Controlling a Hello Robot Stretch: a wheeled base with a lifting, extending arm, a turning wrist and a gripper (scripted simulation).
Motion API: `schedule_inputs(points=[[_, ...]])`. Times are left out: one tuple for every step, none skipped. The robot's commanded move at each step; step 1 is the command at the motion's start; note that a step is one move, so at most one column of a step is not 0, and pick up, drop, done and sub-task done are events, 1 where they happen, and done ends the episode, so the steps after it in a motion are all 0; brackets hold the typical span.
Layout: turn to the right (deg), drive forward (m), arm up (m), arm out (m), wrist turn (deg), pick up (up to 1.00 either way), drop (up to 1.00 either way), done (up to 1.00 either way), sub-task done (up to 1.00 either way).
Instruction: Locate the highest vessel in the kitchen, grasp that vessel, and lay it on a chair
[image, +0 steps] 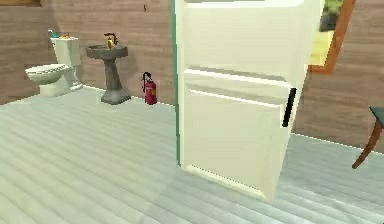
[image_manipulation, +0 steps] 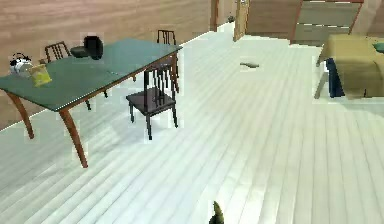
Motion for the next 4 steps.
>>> schedule_inputs(points=[[27.0,0.00,0.00,0.00,0.0,0.00,0.00,0.00,0.00],[0.0,0.20,0.00,0.00,0.0,0.00,0.00,0.00,0.00],[-45.0,0.00,0.00,0.00,0.0,0.00,0.00,0.00,0.00],[-42.0,0.00,0.00,0.00,0.0,0.00,0.00,0.00,0.00]])
